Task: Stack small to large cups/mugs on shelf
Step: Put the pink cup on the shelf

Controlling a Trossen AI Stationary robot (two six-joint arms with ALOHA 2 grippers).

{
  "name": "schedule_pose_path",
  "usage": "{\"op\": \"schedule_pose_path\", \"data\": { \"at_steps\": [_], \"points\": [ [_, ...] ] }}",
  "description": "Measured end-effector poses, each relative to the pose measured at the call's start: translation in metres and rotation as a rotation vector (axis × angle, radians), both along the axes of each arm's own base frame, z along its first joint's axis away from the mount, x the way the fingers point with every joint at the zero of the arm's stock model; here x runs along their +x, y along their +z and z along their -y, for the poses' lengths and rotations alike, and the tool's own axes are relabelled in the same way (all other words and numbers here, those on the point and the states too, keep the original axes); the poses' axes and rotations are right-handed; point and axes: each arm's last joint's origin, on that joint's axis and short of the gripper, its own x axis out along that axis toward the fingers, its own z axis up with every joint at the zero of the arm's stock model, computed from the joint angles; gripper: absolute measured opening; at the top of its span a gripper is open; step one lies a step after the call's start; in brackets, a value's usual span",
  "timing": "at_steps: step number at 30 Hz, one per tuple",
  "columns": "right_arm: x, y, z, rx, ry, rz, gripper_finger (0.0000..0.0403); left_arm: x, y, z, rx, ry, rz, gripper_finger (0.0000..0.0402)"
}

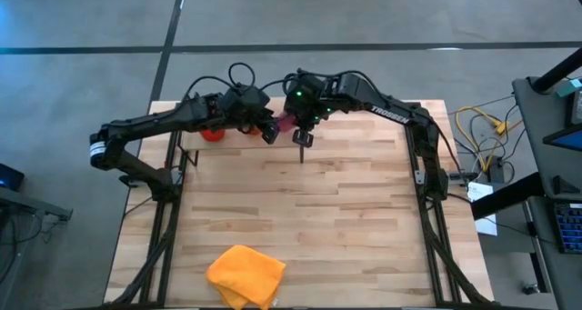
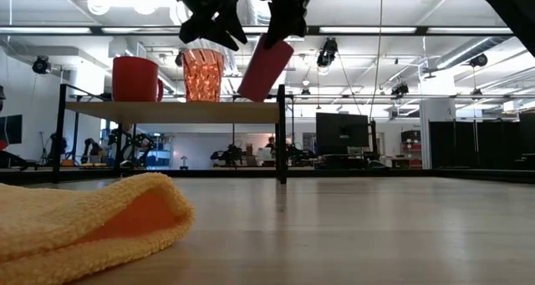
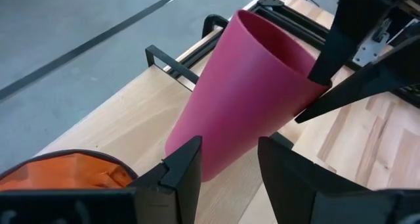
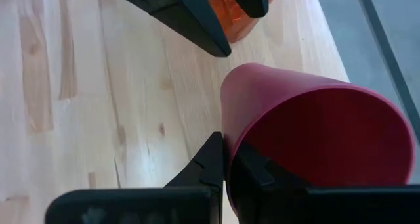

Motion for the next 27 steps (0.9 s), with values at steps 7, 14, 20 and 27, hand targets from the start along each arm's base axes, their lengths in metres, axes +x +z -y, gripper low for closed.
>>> {"op": "schedule_pose_path", "data": {
  "at_steps": [7, 14, 20, 27],
  "points": [
    [-0.001, -0.001, 0.004, 0.017, -0.037, 0.001, 0.0009, -0.003, 0.004, 0.001, 0.004, -0.001, 0.011, 0.0134],
    [-0.001, -0.005, 0.005, 0.024, -0.043, -0.015, 0.0009, -0.013, 0.014, 0.004, 0.015, -0.001, 0.046, 0.0134],
    [-0.001, -0.005, 0.005, 0.062, -0.103, -0.003, 0.0009, -0.02, 0.02, 0.006, 0.022, 0.0, 0.068, 0.0134],
    [0.001, -0.004, 0.006, 0.021, -0.091, 0.013, 0.0009, -0.021, 0.02, 0.007, 0.021, 0.0, 0.067, 0.0134]
  ]
}}
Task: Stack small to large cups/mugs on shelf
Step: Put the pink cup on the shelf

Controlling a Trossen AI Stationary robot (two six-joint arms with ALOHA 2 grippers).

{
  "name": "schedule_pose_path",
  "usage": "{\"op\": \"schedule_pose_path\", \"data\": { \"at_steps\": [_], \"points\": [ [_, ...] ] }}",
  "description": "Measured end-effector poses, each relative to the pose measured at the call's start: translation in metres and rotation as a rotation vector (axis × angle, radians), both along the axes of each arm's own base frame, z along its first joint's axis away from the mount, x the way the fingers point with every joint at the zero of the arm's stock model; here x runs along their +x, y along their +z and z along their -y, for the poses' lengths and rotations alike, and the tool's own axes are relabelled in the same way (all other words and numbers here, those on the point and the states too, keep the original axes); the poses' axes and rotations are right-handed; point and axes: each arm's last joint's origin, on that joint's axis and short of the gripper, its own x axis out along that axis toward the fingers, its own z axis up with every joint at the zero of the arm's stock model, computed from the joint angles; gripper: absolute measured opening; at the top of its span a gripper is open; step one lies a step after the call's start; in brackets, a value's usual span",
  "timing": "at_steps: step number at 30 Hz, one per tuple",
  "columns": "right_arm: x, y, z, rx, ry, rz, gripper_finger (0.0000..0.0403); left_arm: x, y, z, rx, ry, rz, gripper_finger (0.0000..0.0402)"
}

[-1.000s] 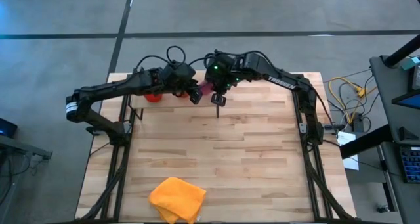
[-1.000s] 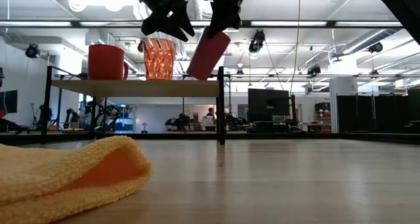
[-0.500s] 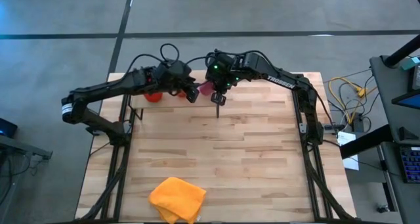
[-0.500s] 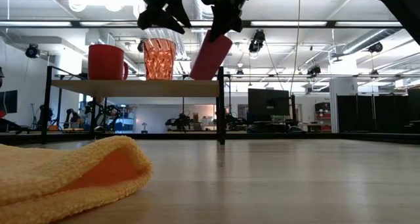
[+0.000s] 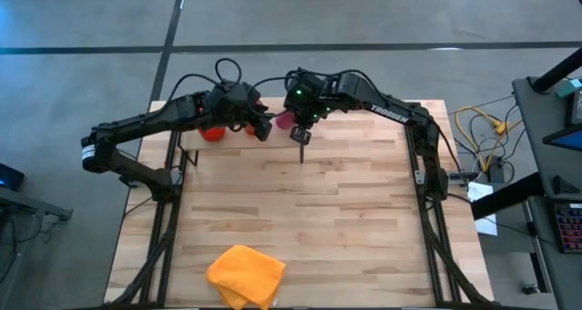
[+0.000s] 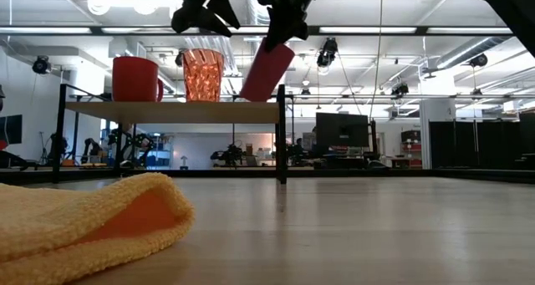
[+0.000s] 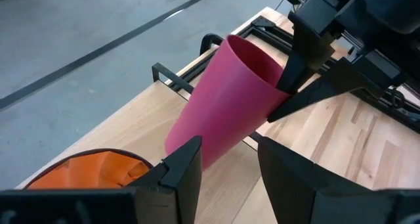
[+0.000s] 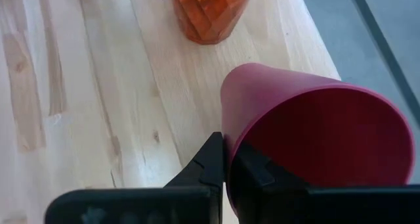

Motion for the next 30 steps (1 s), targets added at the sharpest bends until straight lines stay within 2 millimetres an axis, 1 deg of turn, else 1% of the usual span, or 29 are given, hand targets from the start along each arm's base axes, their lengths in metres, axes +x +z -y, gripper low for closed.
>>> {"op": "schedule_pose_path", "data": {
  "at_steps": [4, 8, 13, 18, 21, 24, 30],
  "points": [
    [-0.0001, 0.0001, 0.0002, -0.014, 0.019, -0.004, 0.0009, -0.0002, -0.0004, 0.0001, -0.002, 0.0, -0.004, 0.0134],
    [-0.0007, -0.0004, -0.0001, 0.016, -0.02, -0.003, 0.0013, -0.0009, -0.0015, 0.0003, -0.006, 0.0, -0.018, 0.0134],
    [-0.0032, -0.002, -0.0009, 0.031, -0.028, -0.032, 0.0041, -0.0008, -0.0015, 0.0004, -0.009, -0.006, -0.016, 0.0134],
    [-0.0011, -0.0006, -0.0001, 0.02, -0.029, -0.006, 0.0075, -0.0007, -0.0015, 0.0006, -0.011, -0.01, -0.015, 0.0134],
    [-0.0001, 0.0001, 0.0002, 0.013, -0.024, 0.005, 0.0086, -0.0009, -0.0013, 0.0006, -0.01, -0.01, -0.014, 0.0134],
    [0.0002, 0.0003, 0.0003, 0.006, -0.014, 0.006, 0.0086, -0.0013, -0.0009, 0.0008, -0.01, -0.011, -0.013, 0.0134],
    [0.0028, 0.0022, 0.001, -0.022, 0.014, 0.033, 0.0066, -0.0032, 0.001, 0.0016, -0.011, -0.018, -0.004, 0.0134]
  ]
}}
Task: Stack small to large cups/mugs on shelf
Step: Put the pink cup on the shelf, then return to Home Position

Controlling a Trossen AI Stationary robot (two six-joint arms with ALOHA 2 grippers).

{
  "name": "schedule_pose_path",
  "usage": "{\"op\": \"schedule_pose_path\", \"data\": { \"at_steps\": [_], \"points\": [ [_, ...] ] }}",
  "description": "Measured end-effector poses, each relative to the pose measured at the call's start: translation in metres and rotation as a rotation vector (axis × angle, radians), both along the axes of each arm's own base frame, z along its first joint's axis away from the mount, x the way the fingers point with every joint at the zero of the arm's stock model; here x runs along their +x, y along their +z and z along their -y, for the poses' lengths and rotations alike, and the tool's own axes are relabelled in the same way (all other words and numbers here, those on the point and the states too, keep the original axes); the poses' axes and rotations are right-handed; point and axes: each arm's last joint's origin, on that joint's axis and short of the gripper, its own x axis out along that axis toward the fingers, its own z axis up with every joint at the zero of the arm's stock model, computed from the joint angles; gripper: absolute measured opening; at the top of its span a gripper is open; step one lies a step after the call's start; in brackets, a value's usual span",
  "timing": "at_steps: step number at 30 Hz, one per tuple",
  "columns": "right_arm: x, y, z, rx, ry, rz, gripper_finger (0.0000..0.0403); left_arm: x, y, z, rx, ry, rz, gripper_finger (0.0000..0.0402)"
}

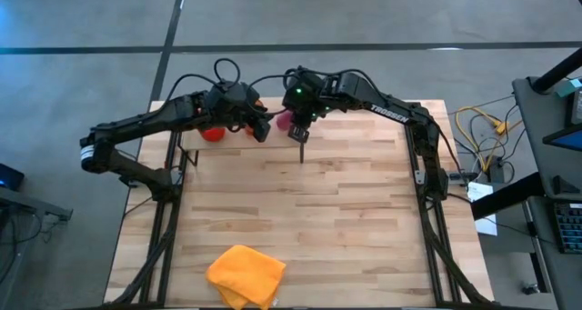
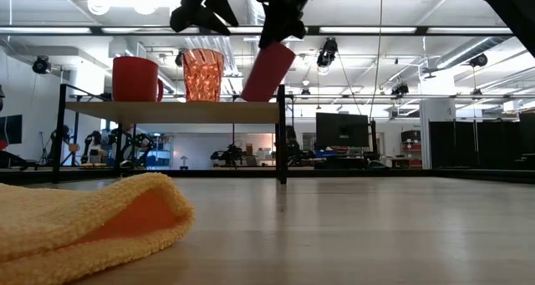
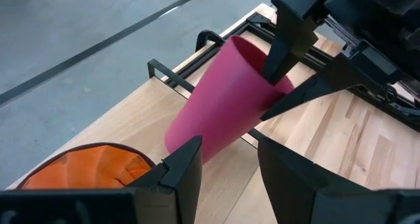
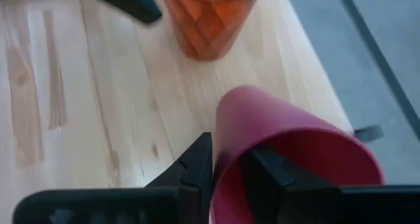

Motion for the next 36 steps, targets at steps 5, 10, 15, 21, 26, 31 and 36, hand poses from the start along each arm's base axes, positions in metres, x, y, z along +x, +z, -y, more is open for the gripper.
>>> {"op": "schedule_pose_path", "data": {
  "at_steps": [5, 10, 15, 21, 26, 31, 36],
  "points": [
    [0.006, 0.005, 0.002, -0.022, 0.001, 0.073, 0.0063, -0.003, 0.003, 0.001, 0.003, 0.0, 0.01, 0.0134],
    [0.007, 0.006, 0.002, -0.03, 0.001, 0.1, 0.0073, -0.006, 0.006, 0.002, 0.007, 0.0, 0.023, 0.0134],
    [0.011, 0.01, 0.003, -0.045, 0.001, 0.151, 0.0082, -0.007, 0.006, 0.002, 0.008, 0.0, 0.024, 0.0134],
    [0.013, 0.012, 0.004, -0.053, 0.001, 0.177, 0.008, -0.007, 0.006, 0.002, 0.025, -0.012, 0.014, 0.0134],
    [0.003, 0.023, 0.0, -0.038, -0.014, 0.182, 0.007, -0.012, 0.011, 0.004, 0.054, -0.026, 0.019, 0.0134],
    [-0.024, 0.048, -0.013, -0.018, -0.019, 0.171, 0.0068, -0.027, 0.022, 0.009, 0.082, -0.034, 0.054, 0.0134],
    [-0.054, 0.06, -0.03, 0.042, -0.039, 0.078, 0.0063, -0.053, 0.032, 0.017, 0.08, -0.047, 0.062, 0.0134]
  ]
}}
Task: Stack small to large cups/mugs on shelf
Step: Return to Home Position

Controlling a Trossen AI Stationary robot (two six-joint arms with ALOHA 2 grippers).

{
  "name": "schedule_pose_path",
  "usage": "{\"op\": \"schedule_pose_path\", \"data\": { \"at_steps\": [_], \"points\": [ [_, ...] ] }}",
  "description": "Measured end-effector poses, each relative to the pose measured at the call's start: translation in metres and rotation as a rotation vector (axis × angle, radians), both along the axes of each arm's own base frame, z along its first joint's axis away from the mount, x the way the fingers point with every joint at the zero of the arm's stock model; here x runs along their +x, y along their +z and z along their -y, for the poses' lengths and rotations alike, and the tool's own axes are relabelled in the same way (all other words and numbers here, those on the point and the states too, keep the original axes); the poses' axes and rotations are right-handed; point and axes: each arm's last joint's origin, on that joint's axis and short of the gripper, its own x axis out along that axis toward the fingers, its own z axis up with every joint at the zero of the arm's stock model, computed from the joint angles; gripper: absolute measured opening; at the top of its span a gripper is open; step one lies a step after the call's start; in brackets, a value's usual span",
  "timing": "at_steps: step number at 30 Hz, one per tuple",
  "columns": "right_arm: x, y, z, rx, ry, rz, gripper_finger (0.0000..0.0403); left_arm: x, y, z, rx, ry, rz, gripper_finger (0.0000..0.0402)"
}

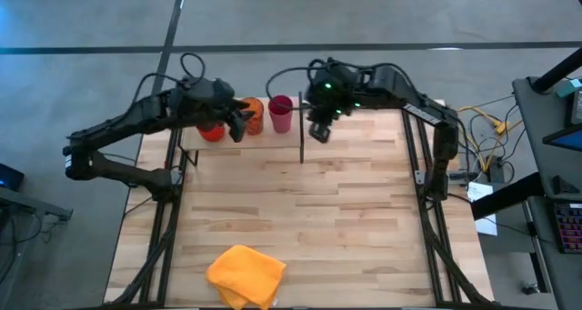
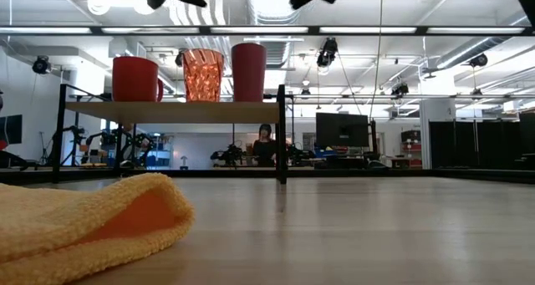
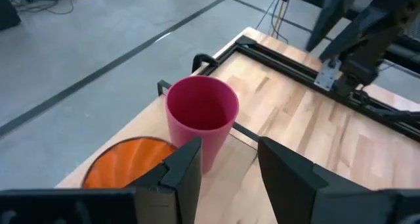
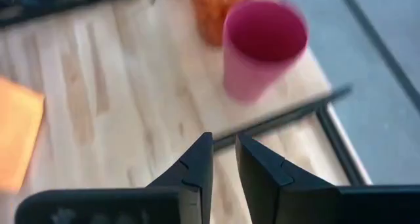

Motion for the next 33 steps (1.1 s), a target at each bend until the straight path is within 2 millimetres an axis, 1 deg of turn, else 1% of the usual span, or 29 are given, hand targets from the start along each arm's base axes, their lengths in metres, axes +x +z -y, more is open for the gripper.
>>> {"op": "schedule_pose_path", "data": {
  "at_steps": [4, 7, 13, 16, 22, 25, 27, 31, 33],
  "points": [
    [-0.021, 0.006, -0.013, 0.018, 0.025, -0.082, 0.0055, -0.022, 0.007, 0.008, 0.028, -0.037, -0.007, 0.0134],
    [-0.028, 0.008, -0.019, 0.02, 0.04, -0.095, 0.0047, -0.036, 0.013, 0.013, 0.056, -0.064, 0.007, 0.0134],
    [-0.039, 0.016, -0.023, 0.013, 0.045, -0.069, 0.0032, -0.058, 0.021, 0.021, 0.065, -0.091, 0.058, 0.0134],
    [-0.043, 0.017, -0.024, 0.011, 0.05, -0.082, 0.0014, -0.068, 0.025, 0.024, 0.073, -0.097, 0.089, 0.0134],
    [-0.066, 0.023, -0.028, 0.024, 0.035, -0.141, 0.0009, -0.089, 0.028, 0.031, 0.081, -0.099, 0.106, 0.0132],
    [-0.075, 0.029, -0.029, -0.012, -0.024, -0.117, 0.0009, -0.097, 0.023, 0.034, 0.061, -0.101, 0.056, 0.0112],
    [-0.084, 0.033, -0.03, -0.013, -0.056, -0.099, 0.0009, -0.101, 0.018, 0.035, 0.041, -0.103, 0.005, 0.0086],
    [-0.104, 0.037, -0.037, -0.027, -0.063, -0.09, 0.0009, -0.107, 0.009, 0.037, 0.003, -0.106, -0.097, 0.0018],
    [-0.113, 0.035, -0.041, -0.026, -0.054, -0.094, 0.0009, -0.108, 0.006, 0.037, -0.001, -0.104, -0.127, 0.0007]
  ]
}}
